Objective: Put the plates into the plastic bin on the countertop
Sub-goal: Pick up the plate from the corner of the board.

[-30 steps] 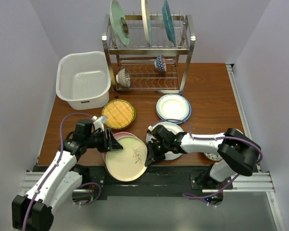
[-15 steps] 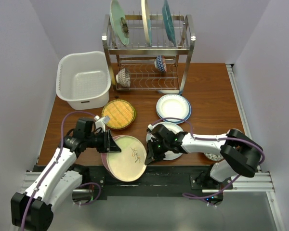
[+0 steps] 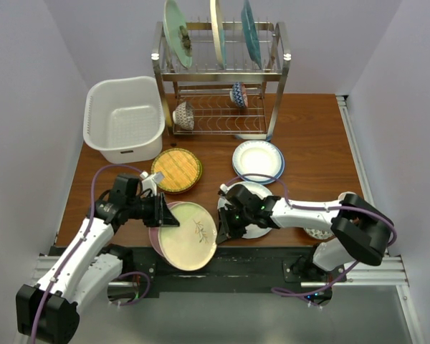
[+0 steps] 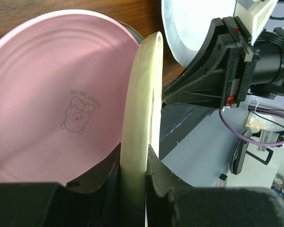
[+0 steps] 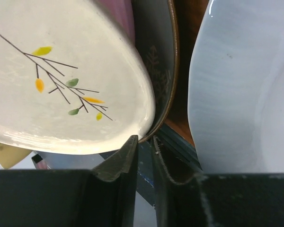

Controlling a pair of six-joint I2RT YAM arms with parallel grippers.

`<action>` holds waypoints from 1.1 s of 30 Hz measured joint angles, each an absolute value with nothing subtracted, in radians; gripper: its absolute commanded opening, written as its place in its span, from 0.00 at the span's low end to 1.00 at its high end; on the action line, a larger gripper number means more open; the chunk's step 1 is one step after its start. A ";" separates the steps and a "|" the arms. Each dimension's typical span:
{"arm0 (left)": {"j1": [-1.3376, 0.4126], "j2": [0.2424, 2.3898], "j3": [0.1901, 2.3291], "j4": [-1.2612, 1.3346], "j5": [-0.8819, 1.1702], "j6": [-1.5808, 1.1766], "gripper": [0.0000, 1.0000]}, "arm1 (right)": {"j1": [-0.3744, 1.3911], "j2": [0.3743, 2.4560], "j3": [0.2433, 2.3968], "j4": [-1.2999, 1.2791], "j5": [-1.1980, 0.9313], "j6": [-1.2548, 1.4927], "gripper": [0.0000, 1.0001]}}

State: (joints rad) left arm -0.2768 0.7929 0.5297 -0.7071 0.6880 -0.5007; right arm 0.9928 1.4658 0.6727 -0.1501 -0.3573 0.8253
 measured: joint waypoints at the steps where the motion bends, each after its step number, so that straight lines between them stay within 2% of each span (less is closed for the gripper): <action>1: -0.277 0.793 0.531 -0.710 0.685 -0.500 0.00 | 0.993 1.461 0.673 -0.150 -0.357 0.824 0.28; 2: -0.277 0.793 0.533 -0.714 0.682 -0.500 0.00 | 0.993 1.455 0.673 -0.150 -0.357 0.822 0.32; 3: -0.277 0.793 0.534 -0.717 0.680 -0.501 0.00 | 0.993 1.448 0.673 -0.150 -0.357 0.819 0.46; 6: -0.277 0.792 0.538 -0.723 0.673 -0.501 0.00 | 0.993 1.425 0.673 -0.150 -0.356 0.813 0.60; 7: -0.277 0.791 0.539 -0.726 0.669 -0.501 0.00 | 0.993 1.417 0.673 -0.149 -0.356 0.810 0.61; 13: -0.278 0.777 0.542 -0.736 0.652 -0.505 0.00 | 0.993 1.373 0.673 -0.149 -0.353 0.803 0.64; 33: -0.282 0.728 0.548 -0.717 0.625 -0.569 0.00 | 0.993 1.344 0.673 -0.189 -0.338 0.791 0.65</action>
